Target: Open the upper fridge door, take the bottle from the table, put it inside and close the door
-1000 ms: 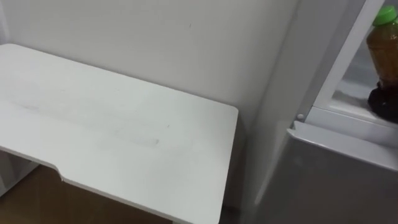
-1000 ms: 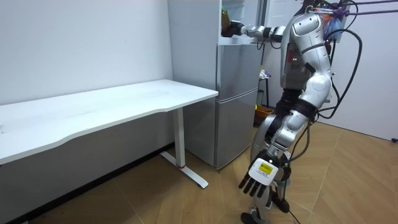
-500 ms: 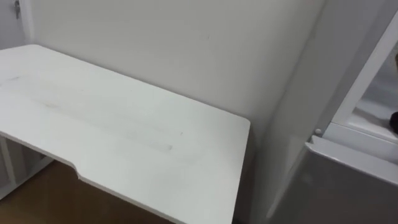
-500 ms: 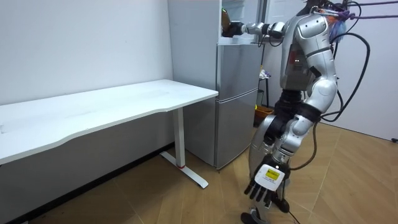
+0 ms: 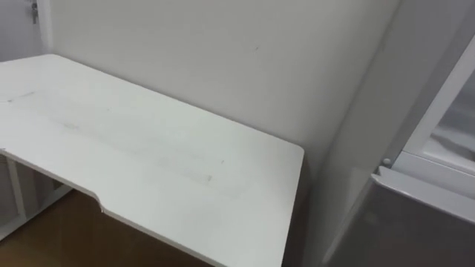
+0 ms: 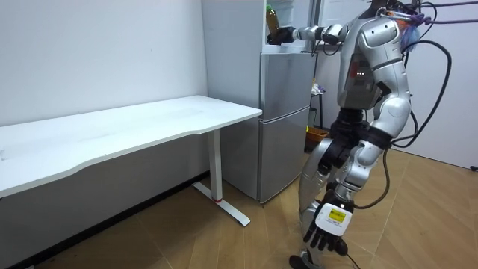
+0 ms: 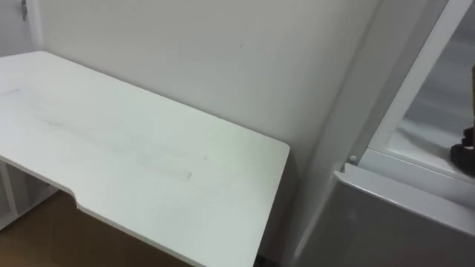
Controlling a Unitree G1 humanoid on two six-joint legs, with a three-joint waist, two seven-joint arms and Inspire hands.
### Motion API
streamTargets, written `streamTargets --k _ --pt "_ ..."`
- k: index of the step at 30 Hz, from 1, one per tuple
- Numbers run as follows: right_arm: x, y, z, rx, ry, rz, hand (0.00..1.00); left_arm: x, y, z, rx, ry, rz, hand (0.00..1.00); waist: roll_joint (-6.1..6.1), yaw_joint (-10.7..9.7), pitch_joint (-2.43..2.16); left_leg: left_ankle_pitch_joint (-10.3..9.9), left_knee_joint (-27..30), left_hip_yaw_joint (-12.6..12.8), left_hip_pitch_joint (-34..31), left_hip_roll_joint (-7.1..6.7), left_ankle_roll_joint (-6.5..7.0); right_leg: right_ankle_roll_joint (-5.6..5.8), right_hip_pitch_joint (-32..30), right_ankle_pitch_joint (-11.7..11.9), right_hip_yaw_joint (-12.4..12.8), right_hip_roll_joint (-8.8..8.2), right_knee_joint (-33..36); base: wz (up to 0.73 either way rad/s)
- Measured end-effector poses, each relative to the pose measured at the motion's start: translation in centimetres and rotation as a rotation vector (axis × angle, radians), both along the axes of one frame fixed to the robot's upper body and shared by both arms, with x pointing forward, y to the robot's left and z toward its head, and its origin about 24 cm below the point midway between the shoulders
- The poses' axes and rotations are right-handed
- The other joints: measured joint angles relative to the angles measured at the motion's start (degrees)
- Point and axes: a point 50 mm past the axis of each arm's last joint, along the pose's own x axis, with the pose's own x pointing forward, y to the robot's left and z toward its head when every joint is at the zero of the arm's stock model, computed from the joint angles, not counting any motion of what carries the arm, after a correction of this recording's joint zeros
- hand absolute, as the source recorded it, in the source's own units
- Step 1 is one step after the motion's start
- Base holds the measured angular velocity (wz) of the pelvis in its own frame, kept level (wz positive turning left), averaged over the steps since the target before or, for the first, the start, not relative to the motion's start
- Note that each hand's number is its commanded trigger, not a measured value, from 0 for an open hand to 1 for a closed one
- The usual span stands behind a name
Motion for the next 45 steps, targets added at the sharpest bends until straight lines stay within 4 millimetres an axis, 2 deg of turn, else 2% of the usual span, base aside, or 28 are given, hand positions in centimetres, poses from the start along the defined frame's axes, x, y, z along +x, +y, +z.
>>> streamTargets --k 14,21,32,38,41,45 --pt "-0.9 -1.0 0.6 0.023 0.048 0.042 0.0 -0.3 -0.1 -0.1 -0.025 0.032 -0.022 0.0 -0.03 0.46 0.02 -0.23 0.39 -0.29 0.22 0.15 -0.17 -0.03 0.2 0.02 0.12 0.25 -0.01 0.0" --pt "-1.4 -1.3 0.4 0.037 0.073 0.055 0.0 -0.5 0.3 -0.2 -0.039 0.051 -0.011 0.0 -1.06 0.27 0.53 -0.5 0.68 -0.32 0.13 0.4 -0.27 -0.03 0.92 0.02 -0.09 0.45 -0.03 0.0" --pt "-1.4 -1.4 0.4 0.044 0.094 0.064 0.0 -0.6 1.1 0.0 -0.017 0.054 0.008 0.0 -1.79 0.2 0.16 -0.64 0.42 0.36 1.14 0.35 -0.15 -0.03 0.85 0.02 0.6 0.31 -0.02 -0.03" --pt "-0.7 -0.3 0.6 -0.016 0.074 0.082 0.0 -0.5 0.6 -0.3 0.001 0.04 0.011 0.0 -1.94 -0.4 0.09 -0.27 -0.78 1.52 2.62 0.2 -0.01 -0.08 1.27 0.05 1.35 0.0 -0.1 -0.08" --pt "0.4 1.4 0.5 -0.045 0.027 0.097 0.0 -0.4 0.3 -0.4 0.009 0.029 0.009 0.0 -1.82 -2.07 0.12 -0.25 -1.15 2.14 3.16 0.24 -0.05 -0.08 1.7 0.05 2.1 -0.02 -0.11 -0.09" --pt "1.0 2.9 2.0 -0.139 -0.017 0.115 0.0 0.0 -0.3 -0.8 -0.007 0.013 0.012 0.0 -1.15 -3.85 0.02 -0.12 -1.47 3.07 2.57 0.21 0.13 -0.2 0.73 0.12 3.17 -0.17 -0.06 -0.13"
